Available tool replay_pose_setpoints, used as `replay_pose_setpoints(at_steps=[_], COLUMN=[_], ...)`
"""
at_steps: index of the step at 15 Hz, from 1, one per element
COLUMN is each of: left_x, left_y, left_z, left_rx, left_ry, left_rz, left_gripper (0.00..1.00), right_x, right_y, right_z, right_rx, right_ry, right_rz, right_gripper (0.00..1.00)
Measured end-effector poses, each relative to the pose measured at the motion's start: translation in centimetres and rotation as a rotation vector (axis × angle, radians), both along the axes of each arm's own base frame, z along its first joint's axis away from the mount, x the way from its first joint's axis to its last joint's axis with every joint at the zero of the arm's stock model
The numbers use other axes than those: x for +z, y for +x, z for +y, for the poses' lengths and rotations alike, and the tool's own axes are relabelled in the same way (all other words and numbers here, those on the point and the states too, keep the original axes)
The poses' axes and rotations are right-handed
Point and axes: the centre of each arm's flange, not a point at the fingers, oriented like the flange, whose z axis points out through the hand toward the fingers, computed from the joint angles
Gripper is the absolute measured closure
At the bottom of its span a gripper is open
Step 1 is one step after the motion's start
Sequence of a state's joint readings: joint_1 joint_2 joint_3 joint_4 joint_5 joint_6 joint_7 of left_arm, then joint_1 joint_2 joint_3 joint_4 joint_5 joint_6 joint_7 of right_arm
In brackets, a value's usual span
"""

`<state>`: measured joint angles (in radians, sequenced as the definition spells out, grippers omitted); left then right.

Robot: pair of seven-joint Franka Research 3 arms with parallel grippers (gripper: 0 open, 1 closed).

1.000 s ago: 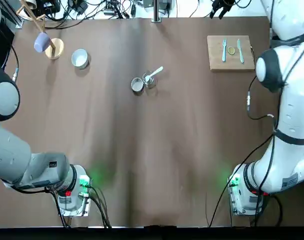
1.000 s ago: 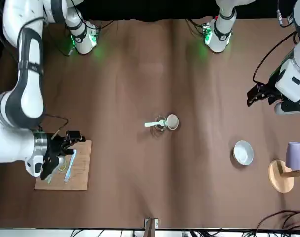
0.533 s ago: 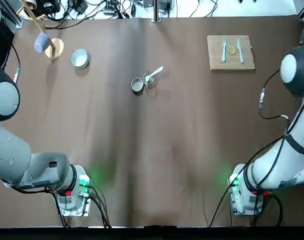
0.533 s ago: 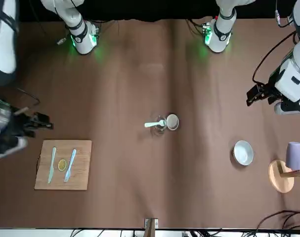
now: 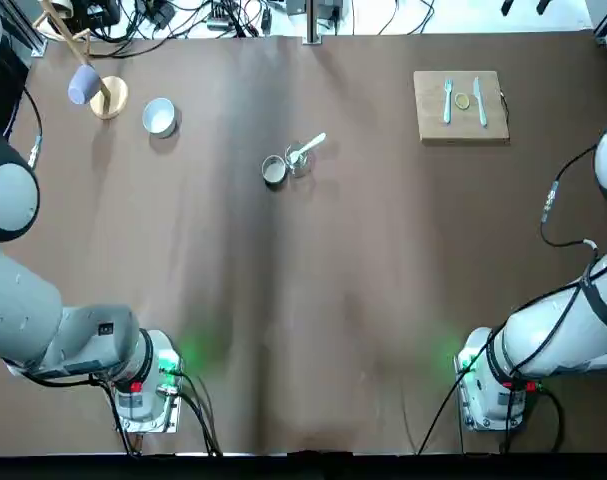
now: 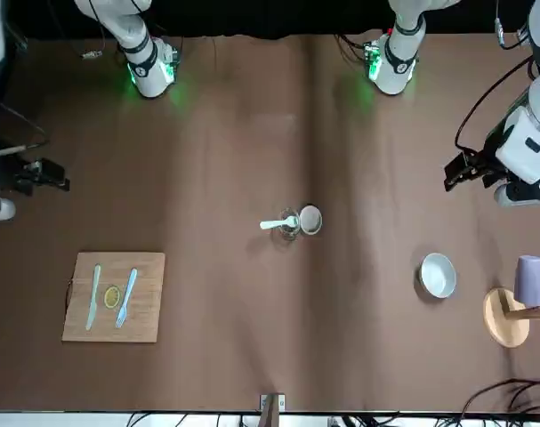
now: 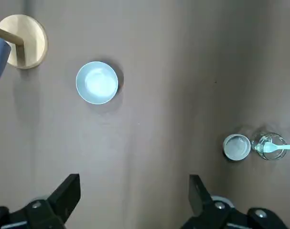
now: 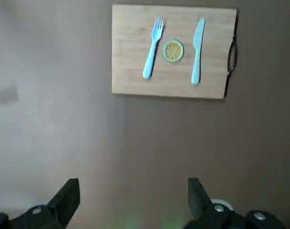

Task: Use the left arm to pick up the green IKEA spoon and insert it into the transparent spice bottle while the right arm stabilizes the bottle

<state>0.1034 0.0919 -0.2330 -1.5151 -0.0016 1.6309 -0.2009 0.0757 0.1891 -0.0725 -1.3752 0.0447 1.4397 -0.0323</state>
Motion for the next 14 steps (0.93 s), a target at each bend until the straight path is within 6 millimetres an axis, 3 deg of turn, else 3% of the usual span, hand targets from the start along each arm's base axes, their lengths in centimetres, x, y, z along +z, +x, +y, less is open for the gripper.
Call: replay_pose_setpoints(at_steps=[6,14], left_x=[0.0,0.0], left_y=[0.0,-0.1], left_z=[0.0,-0.7], left_rx=[0.001,-0.031], left_ry=[0.0,0.091], left_rz=[0.001,-0.012], left_gripper=[0.0,0.0], right_x=[-2.0,-1.5], right_y=[-1.7,-2.1], right_z=[-1.6,-0.9], right_rx=[-0.037,-0.033], right_ry=[-0.007,-0.006], right_rz=[-0.024,-0.036], right_gripper=[0.0,0.0])
